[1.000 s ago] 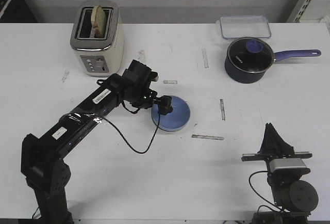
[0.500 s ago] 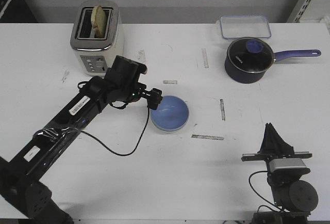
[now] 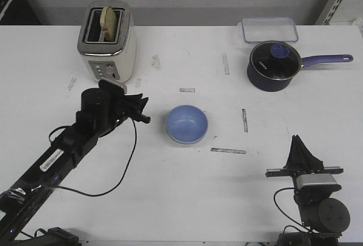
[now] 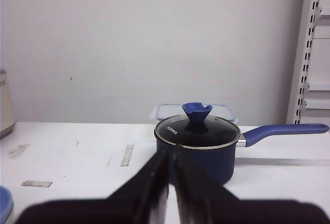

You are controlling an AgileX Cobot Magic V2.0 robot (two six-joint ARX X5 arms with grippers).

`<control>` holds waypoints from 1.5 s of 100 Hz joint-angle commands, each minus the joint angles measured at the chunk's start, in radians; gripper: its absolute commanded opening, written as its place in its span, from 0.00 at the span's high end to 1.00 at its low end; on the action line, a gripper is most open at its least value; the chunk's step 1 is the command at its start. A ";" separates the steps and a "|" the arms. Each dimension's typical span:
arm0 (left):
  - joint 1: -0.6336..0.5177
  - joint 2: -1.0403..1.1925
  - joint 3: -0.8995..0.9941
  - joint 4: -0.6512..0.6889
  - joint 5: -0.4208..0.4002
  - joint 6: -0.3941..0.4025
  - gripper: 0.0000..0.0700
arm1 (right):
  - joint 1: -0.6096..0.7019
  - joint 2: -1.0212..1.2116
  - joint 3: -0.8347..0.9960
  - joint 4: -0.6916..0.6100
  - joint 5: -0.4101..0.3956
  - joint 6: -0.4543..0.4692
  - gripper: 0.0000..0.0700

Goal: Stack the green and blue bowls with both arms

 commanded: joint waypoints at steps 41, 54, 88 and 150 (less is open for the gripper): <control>0.203 -0.441 -0.528 0.222 -0.179 0.011 1.00 | 0.001 -0.003 0.005 0.011 0.000 -0.007 0.99; 0.248 -0.571 -0.638 0.221 -0.179 0.011 1.00 | 0.001 -0.003 0.005 0.011 0.000 -0.007 0.99; 0.264 -0.823 -0.704 0.167 -0.177 0.011 1.00 | 0.001 -0.003 0.005 0.011 0.000 -0.008 0.99; 0.322 -1.169 -0.838 0.138 -0.222 0.063 1.00 | 0.001 -0.003 0.005 0.011 0.000 -0.007 0.99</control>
